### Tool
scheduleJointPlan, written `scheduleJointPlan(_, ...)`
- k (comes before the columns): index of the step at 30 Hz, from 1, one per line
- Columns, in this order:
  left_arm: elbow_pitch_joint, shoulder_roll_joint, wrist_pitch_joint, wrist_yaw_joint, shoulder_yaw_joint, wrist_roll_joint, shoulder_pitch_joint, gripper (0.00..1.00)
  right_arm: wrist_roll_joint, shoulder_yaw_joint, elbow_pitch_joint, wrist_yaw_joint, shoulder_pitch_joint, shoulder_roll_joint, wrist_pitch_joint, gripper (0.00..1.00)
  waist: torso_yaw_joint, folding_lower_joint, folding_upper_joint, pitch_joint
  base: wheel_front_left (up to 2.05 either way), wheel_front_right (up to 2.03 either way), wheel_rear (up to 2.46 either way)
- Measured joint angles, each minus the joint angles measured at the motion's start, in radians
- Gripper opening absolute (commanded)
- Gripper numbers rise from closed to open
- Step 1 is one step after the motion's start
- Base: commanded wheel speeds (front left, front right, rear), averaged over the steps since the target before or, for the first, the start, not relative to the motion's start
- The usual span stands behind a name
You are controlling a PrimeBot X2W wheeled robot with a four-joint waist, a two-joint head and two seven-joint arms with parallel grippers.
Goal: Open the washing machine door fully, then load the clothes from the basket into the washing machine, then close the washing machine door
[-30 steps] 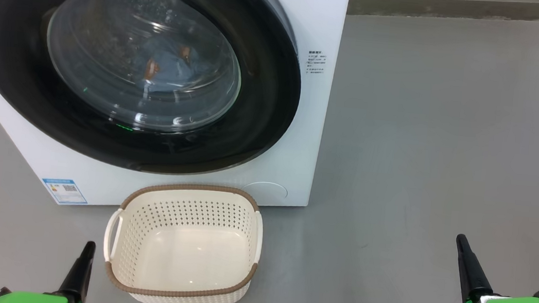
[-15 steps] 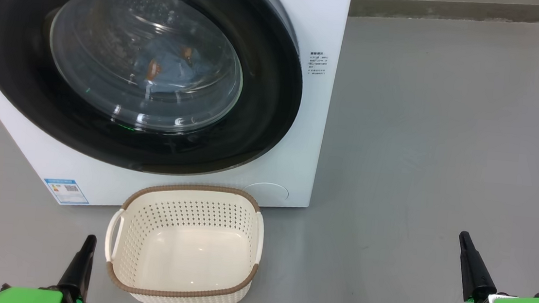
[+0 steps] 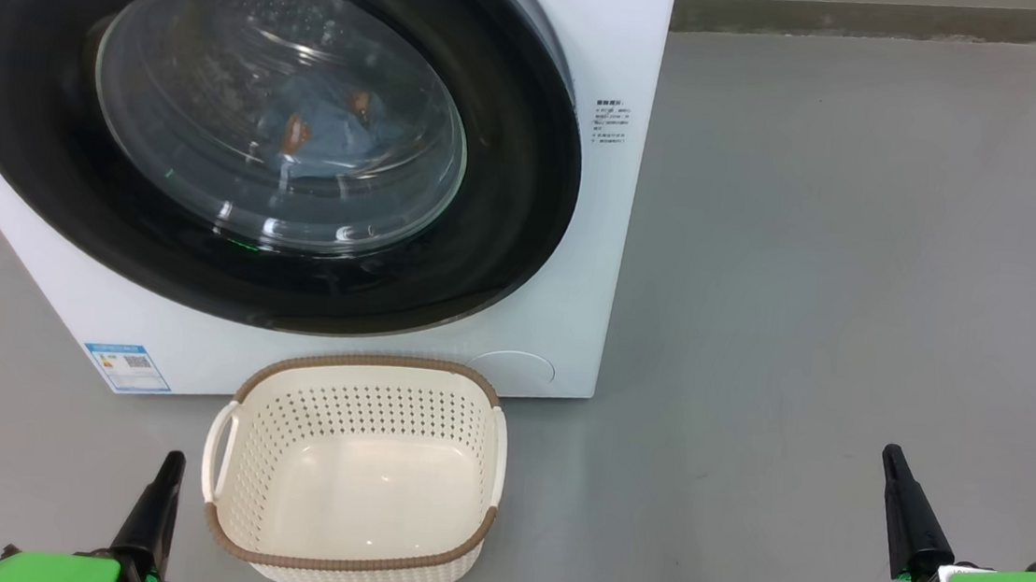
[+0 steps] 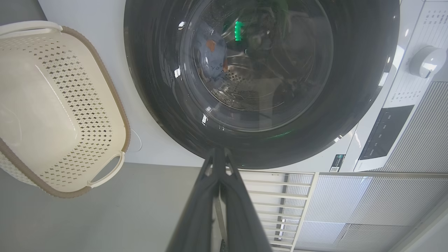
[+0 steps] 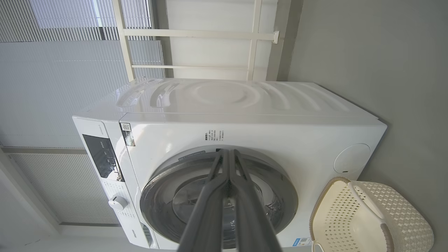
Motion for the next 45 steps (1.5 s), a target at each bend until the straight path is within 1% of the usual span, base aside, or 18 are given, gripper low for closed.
scheduleJointPlan(45, 0.000, -0.001, 0.000, 0.000, 0.001, 0.000, 0.000, 0.00, 0.000, 0.000, 0.000, 0.000, 0.000, 0.000, 0.000, 0.00, 0.000, 0.0000, 0.0000, 0.000, 0.00, 0.00, 0.00)
